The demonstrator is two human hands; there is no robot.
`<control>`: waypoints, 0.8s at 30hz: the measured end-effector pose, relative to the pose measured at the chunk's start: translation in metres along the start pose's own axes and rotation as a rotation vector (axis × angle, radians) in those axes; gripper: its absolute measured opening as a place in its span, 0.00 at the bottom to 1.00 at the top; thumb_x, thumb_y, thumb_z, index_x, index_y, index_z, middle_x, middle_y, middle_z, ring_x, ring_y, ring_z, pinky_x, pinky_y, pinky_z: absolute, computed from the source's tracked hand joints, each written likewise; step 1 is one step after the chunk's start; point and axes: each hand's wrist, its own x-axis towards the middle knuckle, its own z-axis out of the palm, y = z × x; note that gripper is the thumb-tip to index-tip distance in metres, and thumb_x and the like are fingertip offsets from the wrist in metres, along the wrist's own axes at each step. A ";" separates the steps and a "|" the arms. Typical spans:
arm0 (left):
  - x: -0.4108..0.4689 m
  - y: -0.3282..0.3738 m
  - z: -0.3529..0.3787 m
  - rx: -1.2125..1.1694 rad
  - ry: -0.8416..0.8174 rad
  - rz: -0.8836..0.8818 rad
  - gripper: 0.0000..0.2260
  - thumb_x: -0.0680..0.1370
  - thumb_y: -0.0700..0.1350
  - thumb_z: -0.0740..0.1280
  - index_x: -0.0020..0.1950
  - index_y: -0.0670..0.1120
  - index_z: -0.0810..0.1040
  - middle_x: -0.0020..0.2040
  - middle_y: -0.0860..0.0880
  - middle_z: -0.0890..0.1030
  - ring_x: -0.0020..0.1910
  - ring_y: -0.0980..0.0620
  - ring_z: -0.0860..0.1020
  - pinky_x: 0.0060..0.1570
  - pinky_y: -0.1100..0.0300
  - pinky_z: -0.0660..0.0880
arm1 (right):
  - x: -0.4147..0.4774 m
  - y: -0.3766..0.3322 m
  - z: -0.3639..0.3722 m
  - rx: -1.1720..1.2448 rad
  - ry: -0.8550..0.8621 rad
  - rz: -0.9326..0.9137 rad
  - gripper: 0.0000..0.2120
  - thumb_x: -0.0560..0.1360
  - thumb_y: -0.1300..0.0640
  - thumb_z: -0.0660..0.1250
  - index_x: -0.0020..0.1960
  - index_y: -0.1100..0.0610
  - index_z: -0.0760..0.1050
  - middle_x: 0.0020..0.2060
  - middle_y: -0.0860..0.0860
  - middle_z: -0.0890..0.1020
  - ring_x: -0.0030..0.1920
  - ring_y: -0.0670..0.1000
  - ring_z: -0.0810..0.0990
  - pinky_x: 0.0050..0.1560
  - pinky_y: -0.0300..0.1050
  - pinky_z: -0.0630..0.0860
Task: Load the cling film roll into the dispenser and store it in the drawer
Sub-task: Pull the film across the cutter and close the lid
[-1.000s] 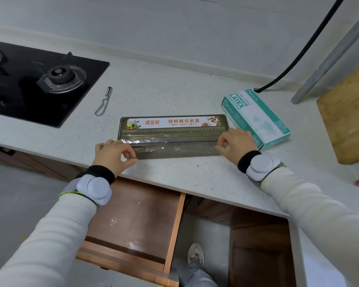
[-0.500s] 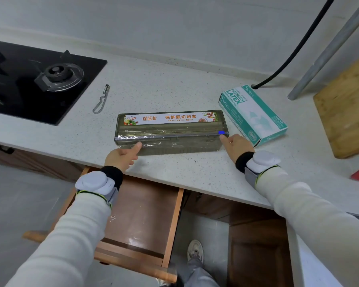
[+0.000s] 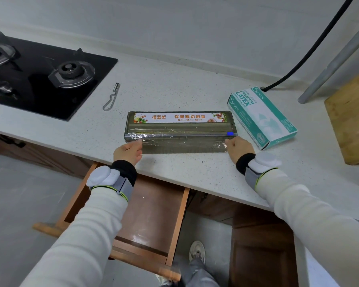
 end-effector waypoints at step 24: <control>0.020 -0.014 -0.014 0.159 0.027 0.026 0.05 0.78 0.43 0.64 0.44 0.43 0.75 0.35 0.48 0.75 0.34 0.53 0.73 0.42 0.61 0.73 | 0.013 0.006 0.009 -0.075 0.055 0.057 0.20 0.80 0.56 0.56 0.30 0.58 0.60 0.29 0.52 0.68 0.41 0.53 0.69 0.42 0.43 0.64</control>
